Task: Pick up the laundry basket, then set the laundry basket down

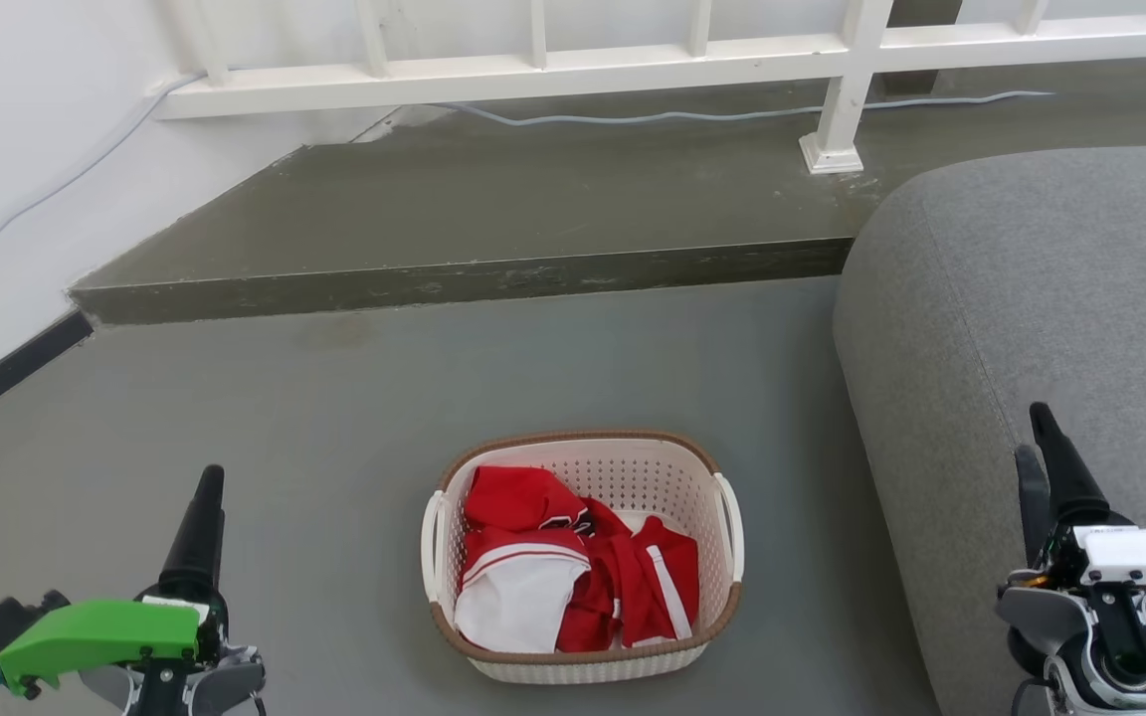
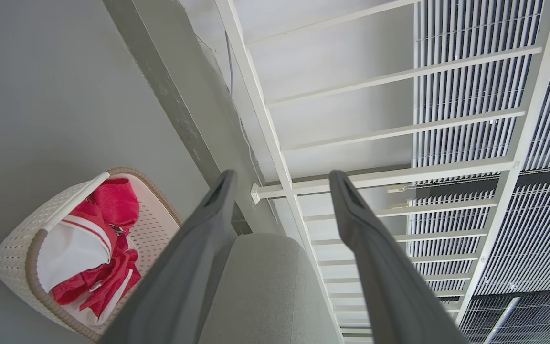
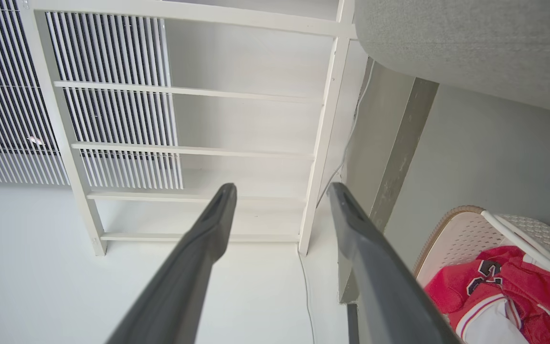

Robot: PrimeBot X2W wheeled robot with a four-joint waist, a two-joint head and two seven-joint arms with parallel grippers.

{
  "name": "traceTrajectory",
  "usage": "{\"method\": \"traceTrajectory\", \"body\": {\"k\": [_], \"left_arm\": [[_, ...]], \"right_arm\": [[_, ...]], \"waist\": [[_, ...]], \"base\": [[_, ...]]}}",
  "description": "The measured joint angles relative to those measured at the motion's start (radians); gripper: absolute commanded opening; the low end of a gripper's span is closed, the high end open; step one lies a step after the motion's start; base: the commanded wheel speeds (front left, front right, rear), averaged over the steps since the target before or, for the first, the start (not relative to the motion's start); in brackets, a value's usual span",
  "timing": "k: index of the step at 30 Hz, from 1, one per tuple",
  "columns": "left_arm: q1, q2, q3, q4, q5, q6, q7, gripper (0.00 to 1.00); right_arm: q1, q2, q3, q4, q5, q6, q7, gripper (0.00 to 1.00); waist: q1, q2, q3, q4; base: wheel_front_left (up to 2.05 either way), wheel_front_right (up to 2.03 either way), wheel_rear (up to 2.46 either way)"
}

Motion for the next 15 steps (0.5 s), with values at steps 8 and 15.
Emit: {"method": "traceTrajectory", "body": {"k": [8,15], "left_arm": [[-0.019,0.032,-0.037,-0.02,0.135,0.0,-0.032,1.0],[-0.033,0.055,-0.074,-0.041,0.275,0.012,-0.051,1.0]], "right_arm": [[-0.014,-0.036,0.026,-0.019,-0.13,0.0,-0.03,1.0],[-0.032,-0.064,0.051,-0.038,-0.261,-0.011,-0.05,1.0]], "waist": [[0.0,0.0,0.002,0.0],[0.0,0.0,0.001,0.0]], "base": [[0.0,0.0,0.0],[0.0,0.0,0.0]]}}
